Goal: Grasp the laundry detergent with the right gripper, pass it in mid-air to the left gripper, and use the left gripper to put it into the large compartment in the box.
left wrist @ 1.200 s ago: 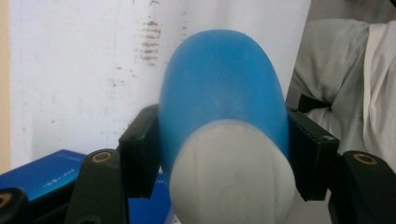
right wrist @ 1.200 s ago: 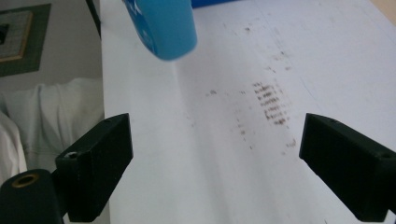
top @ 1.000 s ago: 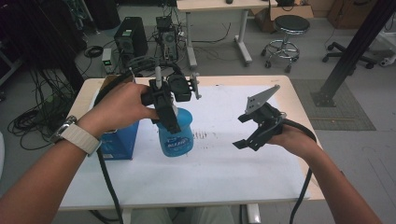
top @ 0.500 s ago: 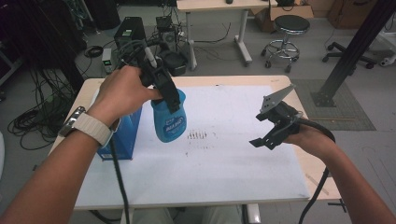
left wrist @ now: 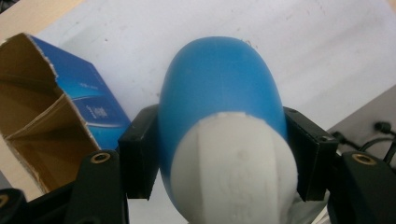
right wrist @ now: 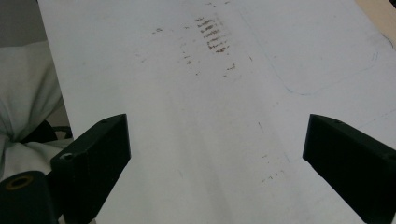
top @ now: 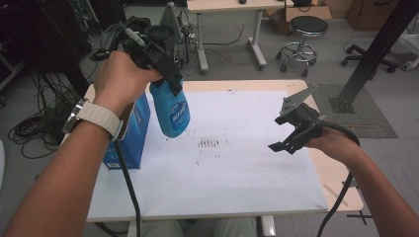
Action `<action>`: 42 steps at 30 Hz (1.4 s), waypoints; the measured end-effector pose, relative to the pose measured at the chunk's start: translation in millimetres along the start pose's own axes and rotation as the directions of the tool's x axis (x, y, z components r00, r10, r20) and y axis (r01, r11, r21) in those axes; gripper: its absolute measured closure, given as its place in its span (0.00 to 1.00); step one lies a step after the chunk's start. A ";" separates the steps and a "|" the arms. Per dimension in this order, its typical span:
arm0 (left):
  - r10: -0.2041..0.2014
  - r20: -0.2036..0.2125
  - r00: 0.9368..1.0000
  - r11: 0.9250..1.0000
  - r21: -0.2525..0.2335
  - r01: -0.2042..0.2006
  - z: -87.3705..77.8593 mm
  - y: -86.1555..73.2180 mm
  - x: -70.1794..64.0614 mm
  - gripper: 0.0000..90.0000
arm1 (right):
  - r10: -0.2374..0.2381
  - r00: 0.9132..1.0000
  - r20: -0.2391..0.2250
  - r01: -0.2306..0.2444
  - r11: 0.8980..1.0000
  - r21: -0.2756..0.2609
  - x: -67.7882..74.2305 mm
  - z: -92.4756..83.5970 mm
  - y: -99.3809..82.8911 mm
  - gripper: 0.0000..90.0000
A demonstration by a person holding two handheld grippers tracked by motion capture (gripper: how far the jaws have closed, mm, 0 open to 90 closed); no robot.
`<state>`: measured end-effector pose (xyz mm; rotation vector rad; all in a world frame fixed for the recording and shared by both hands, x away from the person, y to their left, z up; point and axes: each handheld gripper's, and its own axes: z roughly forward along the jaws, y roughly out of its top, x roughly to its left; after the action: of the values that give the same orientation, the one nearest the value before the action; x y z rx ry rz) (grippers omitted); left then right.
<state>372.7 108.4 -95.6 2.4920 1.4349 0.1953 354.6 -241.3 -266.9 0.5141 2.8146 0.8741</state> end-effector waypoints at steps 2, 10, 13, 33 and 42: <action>-0.038 -0.006 0.999 0.999 -0.004 0.038 -3.9 0.3 6.3 0.42 | 0.003 1.000 -0.006 -0.003 1.000 -0.001 0.0 -0.1 0.1 0.08; -0.171 -0.043 0.984 0.985 -0.028 0.170 -14.4 -8.4 38.2 0.42 | -0.003 1.000 -0.013 0.003 1.000 0.017 1.9 0.0 0.1 0.08; -0.208 -0.053 0.977 0.978 -0.033 0.207 -17.9 -13.7 50.2 0.42 | -0.003 1.000 -0.017 0.004 1.000 0.023 1.8 0.0 -0.4 0.07; -0.397 -0.118 0.910 0.917 -0.085 0.389 -42.3 -40.1 107.8 0.42 | 0.005 1.000 0.016 -0.006 0.995 0.095 -4.2 -3.3 -12.3 0.06; -0.436 -0.163 0.885 0.899 -0.114 0.423 -25.2 -51.8 130.8 0.42 | 0.017 1.000 0.015 -0.018 0.995 0.100 -4.7 -0.6 -17.6 0.07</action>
<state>389.5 250.1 -88.0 2.0706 1.9740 0.3914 353.9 -256.9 -276.4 0.5568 2.8561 0.7324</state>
